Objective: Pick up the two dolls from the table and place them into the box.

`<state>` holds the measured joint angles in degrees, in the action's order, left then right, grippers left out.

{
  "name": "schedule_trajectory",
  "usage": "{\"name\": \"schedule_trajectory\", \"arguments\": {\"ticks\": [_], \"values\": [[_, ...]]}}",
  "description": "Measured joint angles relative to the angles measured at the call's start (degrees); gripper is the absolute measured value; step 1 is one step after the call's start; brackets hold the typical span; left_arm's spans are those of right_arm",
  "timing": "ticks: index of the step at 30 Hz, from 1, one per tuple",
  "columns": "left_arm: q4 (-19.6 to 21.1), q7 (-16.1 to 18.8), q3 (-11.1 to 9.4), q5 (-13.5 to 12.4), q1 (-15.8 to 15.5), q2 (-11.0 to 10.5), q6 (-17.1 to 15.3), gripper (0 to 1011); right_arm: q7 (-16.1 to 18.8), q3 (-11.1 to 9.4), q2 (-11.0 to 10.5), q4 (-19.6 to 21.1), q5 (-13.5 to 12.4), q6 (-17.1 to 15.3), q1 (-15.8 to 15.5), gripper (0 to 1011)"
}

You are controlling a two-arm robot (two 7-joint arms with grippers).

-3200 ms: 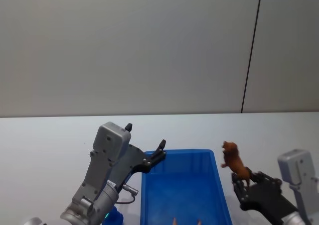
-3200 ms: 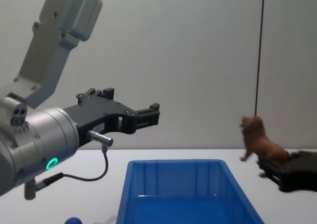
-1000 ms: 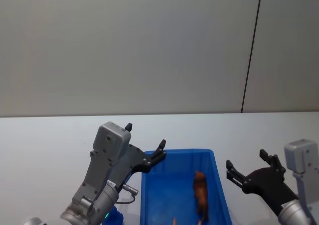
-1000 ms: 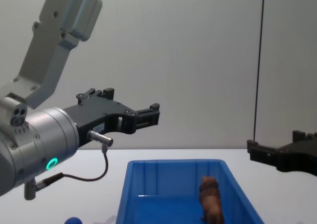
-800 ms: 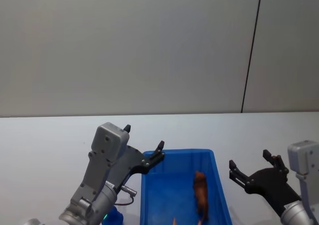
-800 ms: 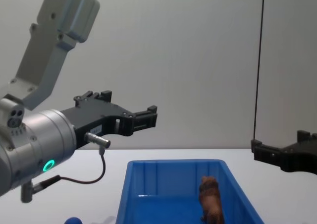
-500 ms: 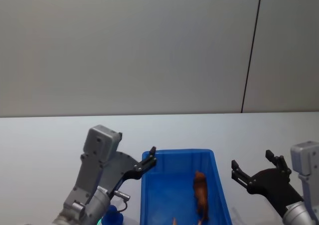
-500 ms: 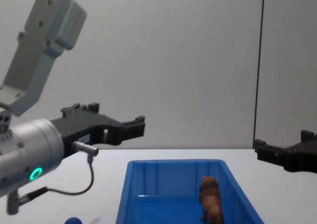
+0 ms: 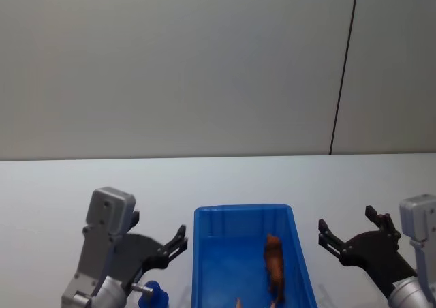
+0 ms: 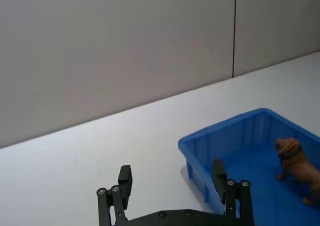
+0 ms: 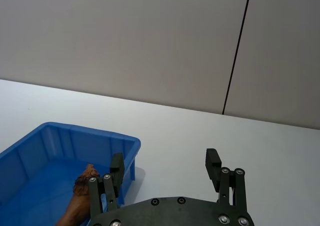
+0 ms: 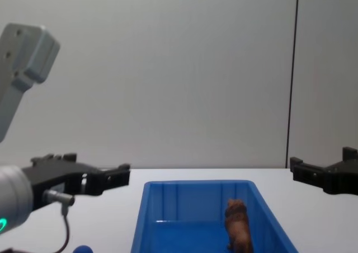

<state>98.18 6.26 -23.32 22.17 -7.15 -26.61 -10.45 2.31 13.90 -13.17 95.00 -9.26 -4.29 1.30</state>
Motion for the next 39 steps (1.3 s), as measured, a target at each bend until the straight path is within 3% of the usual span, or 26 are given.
{"name": "schedule_trajectory", "arguments": {"ticks": [10, 18, 39], "values": [[0.5, 0.7, 1.1, 3.6, 2.1, -1.7, -2.9, 1002, -0.1, 0.0, 0.0, 0.1, 0.0, 0.1, 0.0, 1001], [-0.3, -0.2, 1.5, 5.0, 2.9, -2.2, -3.9, 1001, -0.2, 0.0, -0.1, 0.1, 0.0, 0.1, -0.1, 1001], [-5.3, -4.9, 1.5, 5.5, 2.9, -1.4, -4.7, 1001, -0.2, 0.0, -0.1, 0.1, 0.0, 0.1, -0.1, 1001]]}}
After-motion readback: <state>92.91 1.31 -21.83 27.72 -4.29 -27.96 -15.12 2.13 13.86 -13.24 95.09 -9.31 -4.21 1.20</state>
